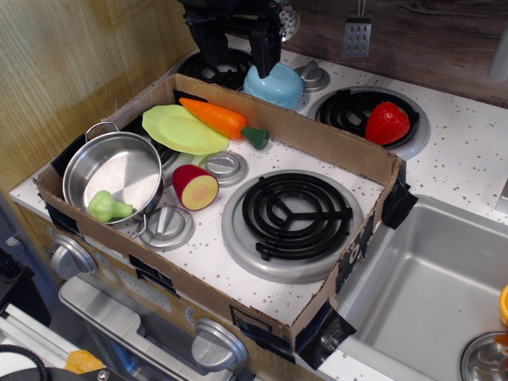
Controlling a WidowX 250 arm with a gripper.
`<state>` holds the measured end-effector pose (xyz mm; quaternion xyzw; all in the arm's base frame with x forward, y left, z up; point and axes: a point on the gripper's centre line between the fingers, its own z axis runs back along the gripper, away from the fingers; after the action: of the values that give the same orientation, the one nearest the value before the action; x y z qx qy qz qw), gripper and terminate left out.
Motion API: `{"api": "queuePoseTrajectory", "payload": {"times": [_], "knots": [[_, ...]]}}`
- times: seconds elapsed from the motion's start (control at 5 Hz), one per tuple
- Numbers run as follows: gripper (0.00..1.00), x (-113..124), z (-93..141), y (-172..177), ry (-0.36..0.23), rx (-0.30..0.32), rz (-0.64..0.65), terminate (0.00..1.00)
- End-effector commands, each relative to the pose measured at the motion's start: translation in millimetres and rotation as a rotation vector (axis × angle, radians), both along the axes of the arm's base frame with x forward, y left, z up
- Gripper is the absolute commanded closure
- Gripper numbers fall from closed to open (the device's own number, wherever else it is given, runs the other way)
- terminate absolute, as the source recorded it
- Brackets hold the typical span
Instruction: Take broccoli out of pan
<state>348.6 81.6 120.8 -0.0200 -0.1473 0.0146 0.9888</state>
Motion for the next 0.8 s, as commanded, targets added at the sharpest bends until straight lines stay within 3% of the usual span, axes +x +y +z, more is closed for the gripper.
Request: {"api": "queuePoseTrajectory", "payload": {"times": [0.0, 0.4, 0.6], "knots": [[0.00, 0.0, 0.0, 0.0, 0.000, 0.000, 0.000, 0.00], [0.00, -33.9, 20.3, 25.7, 0.037, 0.076, 0.099, 0.00], [0.00, -75.4, 16.1, 33.8, 0.064, 0.110, 0.183, 0.00]]}}
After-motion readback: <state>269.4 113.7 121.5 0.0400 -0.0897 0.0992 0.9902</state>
